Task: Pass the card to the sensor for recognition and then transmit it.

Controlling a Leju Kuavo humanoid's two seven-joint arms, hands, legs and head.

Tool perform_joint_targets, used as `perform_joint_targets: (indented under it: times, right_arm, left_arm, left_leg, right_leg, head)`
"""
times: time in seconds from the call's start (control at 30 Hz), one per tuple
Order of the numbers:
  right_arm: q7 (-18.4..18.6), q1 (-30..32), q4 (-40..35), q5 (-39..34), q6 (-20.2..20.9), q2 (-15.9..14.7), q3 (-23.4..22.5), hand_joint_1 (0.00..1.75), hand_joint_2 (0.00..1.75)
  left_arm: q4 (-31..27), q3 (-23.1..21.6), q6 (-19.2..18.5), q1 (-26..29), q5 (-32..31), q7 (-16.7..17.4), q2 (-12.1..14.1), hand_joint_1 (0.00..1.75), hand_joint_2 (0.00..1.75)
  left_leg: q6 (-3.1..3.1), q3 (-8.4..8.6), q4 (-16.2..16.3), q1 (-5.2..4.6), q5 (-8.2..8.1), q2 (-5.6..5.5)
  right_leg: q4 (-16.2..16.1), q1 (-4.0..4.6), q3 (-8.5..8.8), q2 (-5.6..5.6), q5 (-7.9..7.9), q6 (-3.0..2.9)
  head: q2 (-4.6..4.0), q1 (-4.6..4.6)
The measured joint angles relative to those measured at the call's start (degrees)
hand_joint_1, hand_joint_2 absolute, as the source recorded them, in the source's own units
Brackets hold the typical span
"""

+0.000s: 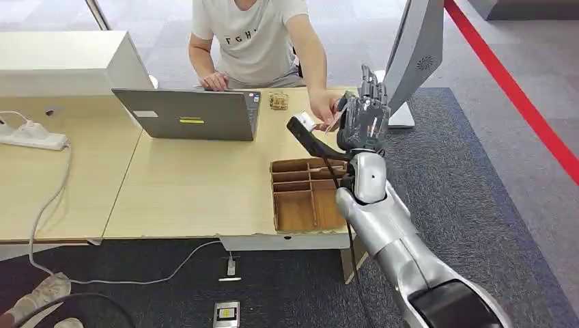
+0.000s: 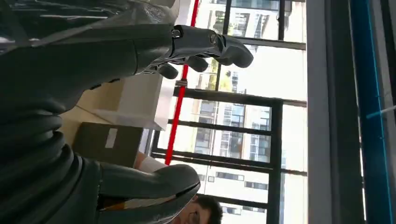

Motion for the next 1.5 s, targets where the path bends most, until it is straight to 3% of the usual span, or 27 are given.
perform_joint_targets:
  times: [0.33,0.63,0.97,1.1,1.17,1.3,1.5]
  right_arm:
    - [-2.32,-0.11,2.80,2.71,-2.14,0.66,0.02,0.00,1.75]
    - [-4.48,5.49,-8.67,2.34,0.62,-2.41,0.02,0.00,1.75]
    - [-3.87,20.02,-34.06,-7.18,12.64,-11.59,-0.66,0.00,1.75]
    - [-5.38,25.91,-43.99,-28.09,24.49,-15.65,-2.06,0.00,1.75]
    - [-6.65,29.63,-47.92,-34.74,28.03,-17.55,-2.97,0.00,1.75]
    - [-8.88,34.78,-52.79,-39.15,30.12,-20.09,-4.07,0.00,1.75]
    - [-9.46,35.98,-54.69,-42.97,33.38,-21.46,-3.15,0.00,1.75]
  left_arm:
    - [0.00,0.28,0.00,3.39,0.57,-4.02,-1.57,0.00,1.75]
    - [0.00,0.57,0.00,4.73,0.59,-3.32,-2.25,0.00,1.75]
    - [-0.15,1.71,0.00,8.88,1.81,-6.58,-2.78,0.00,1.75]
    - [-0.20,2.16,0.00,9.47,3.08,-6.99,-2.71,0.00,1.75]
    - [-0.35,2.23,0.00,9.49,3.96,-7.19,-2.43,0.00,1.75]
    - [-0.92,2.23,0.00,9.41,3.85,-6.99,-1.73,0.00,1.75]
    - [-1.57,2.21,0.00,8.63,2.01,-5.09,-1.31,0.00,1.75]
  left_leg:
    - [0.00,0.02,0.00,0.00,0.00,0.01]
    - [0.01,0.04,0.01,0.00,-0.02,0.01]
    - [0.07,0.07,0.01,-0.02,-0.13,0.06]
    - [0.07,0.12,0.01,-0.01,-0.13,-0.02]
    - [0.07,0.07,0.00,-0.01,-0.14,-0.04]
    - [0.02,0.08,-0.01,-0.02,-0.18,0.01]
    - [0.02,0.07,-0.01,-0.01,-0.18,0.00]
  right_leg:
    - [-0.02,0.00,-0.01,0.00,0.00,0.00]
    - [-0.04,0.00,0.00,0.00,-0.01,0.00]
    - [-0.11,-0.01,-0.01,0.05,-0.04,0.02]
    - [-0.17,-0.01,0.06,-0.03,-0.07,0.05]
    - [-0.14,-0.01,0.07,-0.03,-0.07,0.05]
    - [-0.14,-0.01,0.04,0.02,-0.06,0.04]
    - [-0.13,-0.01,0.06,0.02,-0.08,0.03]
  head:
    - [0.00,0.00]
    - [0.00,0.02]
    - [0.00,0.00]
    - [0.00,0.02]
    - [0.00,0.00]
    - [0.00,0.00]
    - [0.00,0.02]
